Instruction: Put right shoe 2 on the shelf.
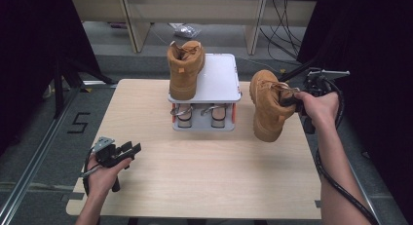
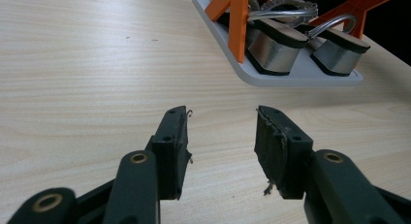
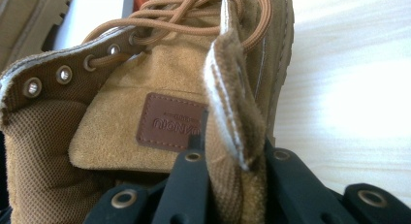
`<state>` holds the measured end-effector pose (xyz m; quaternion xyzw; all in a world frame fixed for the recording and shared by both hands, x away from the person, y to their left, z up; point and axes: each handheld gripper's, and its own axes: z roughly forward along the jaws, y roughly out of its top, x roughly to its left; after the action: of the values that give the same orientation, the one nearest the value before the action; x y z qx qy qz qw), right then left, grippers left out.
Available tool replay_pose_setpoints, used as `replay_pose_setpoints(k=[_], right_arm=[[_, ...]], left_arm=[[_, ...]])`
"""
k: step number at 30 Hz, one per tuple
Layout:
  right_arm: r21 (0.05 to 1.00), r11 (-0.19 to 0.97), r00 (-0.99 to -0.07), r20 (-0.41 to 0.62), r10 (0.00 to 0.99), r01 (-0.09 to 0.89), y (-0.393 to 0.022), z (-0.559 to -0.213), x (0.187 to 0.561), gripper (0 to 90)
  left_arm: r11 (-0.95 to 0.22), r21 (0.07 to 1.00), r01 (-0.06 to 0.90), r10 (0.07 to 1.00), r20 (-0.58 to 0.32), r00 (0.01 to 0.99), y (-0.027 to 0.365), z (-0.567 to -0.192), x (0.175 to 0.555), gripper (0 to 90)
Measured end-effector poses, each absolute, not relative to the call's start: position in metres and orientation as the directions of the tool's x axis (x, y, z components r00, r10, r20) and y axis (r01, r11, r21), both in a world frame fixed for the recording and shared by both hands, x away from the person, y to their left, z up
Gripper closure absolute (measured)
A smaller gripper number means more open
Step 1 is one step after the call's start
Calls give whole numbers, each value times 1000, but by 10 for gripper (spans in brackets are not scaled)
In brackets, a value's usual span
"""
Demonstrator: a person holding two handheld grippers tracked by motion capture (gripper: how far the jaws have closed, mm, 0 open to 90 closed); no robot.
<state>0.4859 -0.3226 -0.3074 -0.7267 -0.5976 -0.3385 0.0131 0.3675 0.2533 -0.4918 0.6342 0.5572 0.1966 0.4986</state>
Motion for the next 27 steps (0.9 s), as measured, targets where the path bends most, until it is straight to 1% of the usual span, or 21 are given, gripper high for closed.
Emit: replay_pose_setpoints(k=[1, 2, 3, 4, 5, 6, 7, 9, 10, 14, 15, 16, 17, 24, 25, 26, 27], right_arm=[[406, -288, 43, 515, 856, 867, -322, -308, 487, 854], [393, -288, 52, 512, 858, 873, -322, -304, 487, 854], [415, -277, 32, 508, 861, 867, -322, -305, 487, 854], [395, -288, 52, 510, 859, 872, -321, -301, 488, 854], [413, -288, 36, 519, 854, 864, -321, -302, 488, 854], [400, -291, 45, 523, 851, 869, -321, -299, 489, 853], [414, -289, 28, 532, 847, 863, -321, -299, 489, 854], [406, -300, 52, 520, 853, 863, -319, -296, 490, 854], [416, -294, 41, 518, 854, 860, -319, -295, 491, 854], [418, -301, 46, 520, 853, 857, -317, -292, 492, 853], [422, -298, 43, 516, 856, 856, -317, -291, 493, 853], [445, -281, 18, 508, 861, 850, -318, -292, 493, 853], [425, -298, 36, 524, 851, 855, -316, -289, 493, 853], [435, -293, 27, 522, 853, 851, -314, -282, 495, 854], [438, -306, 13, 555, 832, 845, -314, -282, 496, 853], [451, -301, 2, 553, 833, 840, -314, -283, 496, 853], [444, -313, 13, 560, 828, 840, -314, -281, 497, 853]], left_arm=[[120, 851, 511, 903, -308, 301, 253, -492, 367, 546], [120, 851, 511, 902, -309, 302, 253, -492, 367, 546], [120, 851, 511, 901, -309, 303, 253, -492, 367, 546], [120, 852, 510, 901, -309, 304, 253, -492, 367, 546], [120, 852, 510, 902, -309, 303, 253, -492, 367, 547], [120, 852, 510, 902, -308, 303, 253, -492, 367, 547], [120, 850, 513, 902, -309, 301, 253, -492, 367, 547], [119, 851, 511, 902, -307, 302, 254, -492, 367, 548], [119, 850, 513, 902, -308, 301, 254, -492, 367, 548], [120, 850, 513, 902, -309, 301, 254, -492, 368, 549], [120, 850, 513, 901, -310, 302, 253, -493, 368, 549], [120, 850, 514, 902, -309, 302, 253, -493, 367, 549], [118, 849, 514, 902, -308, 302, 253, -493, 367, 549], [121, 850, 512, 902, -310, 301, 254, -493, 367, 550], [120, 849, 514, 902, -309, 301, 254, -492, 367, 551], [119, 850, 513, 902, -308, 302, 254, -492, 367, 551], [118, 851, 512, 902, -308, 302, 254, -492, 367, 551]])
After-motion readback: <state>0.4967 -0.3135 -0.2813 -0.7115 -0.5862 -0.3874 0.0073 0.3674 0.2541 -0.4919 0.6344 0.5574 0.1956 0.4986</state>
